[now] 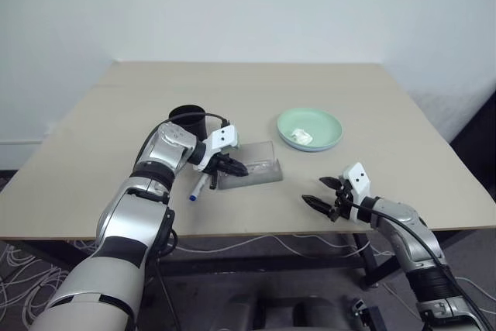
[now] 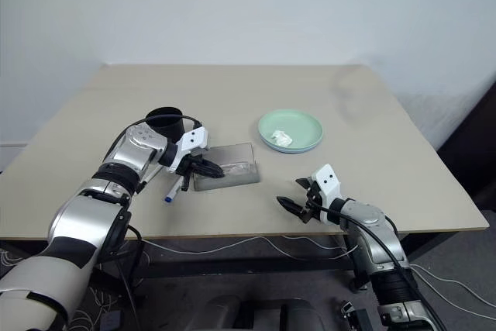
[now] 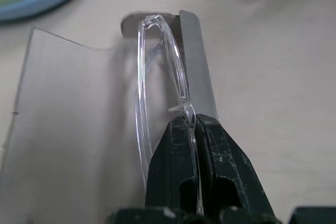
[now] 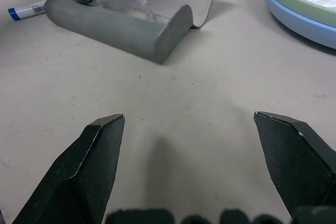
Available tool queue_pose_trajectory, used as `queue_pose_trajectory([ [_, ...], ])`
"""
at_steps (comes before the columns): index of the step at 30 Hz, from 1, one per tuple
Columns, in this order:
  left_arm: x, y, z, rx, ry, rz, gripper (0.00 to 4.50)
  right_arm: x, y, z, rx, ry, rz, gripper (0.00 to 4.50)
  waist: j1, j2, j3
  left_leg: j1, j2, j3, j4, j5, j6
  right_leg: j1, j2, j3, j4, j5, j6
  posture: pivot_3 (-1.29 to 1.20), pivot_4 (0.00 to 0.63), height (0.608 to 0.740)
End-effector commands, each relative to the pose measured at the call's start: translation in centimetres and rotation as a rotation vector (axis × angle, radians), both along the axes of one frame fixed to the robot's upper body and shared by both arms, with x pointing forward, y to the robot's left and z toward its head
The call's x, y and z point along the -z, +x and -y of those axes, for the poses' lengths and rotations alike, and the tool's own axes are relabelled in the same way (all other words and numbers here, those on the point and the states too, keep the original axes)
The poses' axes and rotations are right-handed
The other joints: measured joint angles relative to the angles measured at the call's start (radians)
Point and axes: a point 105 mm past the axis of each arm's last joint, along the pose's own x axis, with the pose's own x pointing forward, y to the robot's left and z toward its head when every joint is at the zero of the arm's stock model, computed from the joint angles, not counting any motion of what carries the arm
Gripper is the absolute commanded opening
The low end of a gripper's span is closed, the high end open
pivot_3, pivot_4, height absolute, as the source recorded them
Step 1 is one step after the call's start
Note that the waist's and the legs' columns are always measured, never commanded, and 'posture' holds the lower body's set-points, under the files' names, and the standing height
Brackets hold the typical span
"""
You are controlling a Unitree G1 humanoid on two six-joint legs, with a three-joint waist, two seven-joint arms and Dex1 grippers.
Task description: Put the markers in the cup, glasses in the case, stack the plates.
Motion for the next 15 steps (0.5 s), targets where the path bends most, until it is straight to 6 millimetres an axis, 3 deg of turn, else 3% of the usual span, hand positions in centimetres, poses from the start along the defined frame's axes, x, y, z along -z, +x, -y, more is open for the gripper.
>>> queue_pose_trajectory([
  [1,-0.4,-0.9,-0.4,0.046,0.001,-0.071,0.04,-1.4,0.4,-0.2,0.0,0.013,0.055,4.29,0.0,0.0,0.0,0.0,0.0,0.0,0.0,0.0,0.0,0.0,0.0,0.0,0.0,0.0,0.0,0.0,0.0,0.74],
  [7,0.6,-2.1,-0.4,0.075,-0.01,-0.154,0.04,-1.6,0.7,-0.3,0.004,0.016,0.061,4.29,-0.002,0.0,0.0,0.0,0.0,0.0,0.0,0.0,0.0,0.0,0.0,0.0,0.0,0.0,0.0,0.0,0.0,0.74],
  [15,0.4,-3.7,0.3,0.129,-0.034,-0.189,0.04,-1.6,0.8,-0.3,0.0,0.015,0.06,4.29,-0.002,0.0,0.0,0.0,0.0,0.0,0.0,0.0,0.0,0.0,0.0,0.001,0.0,0.0,0.0,0.0,0.0,0.74],
])
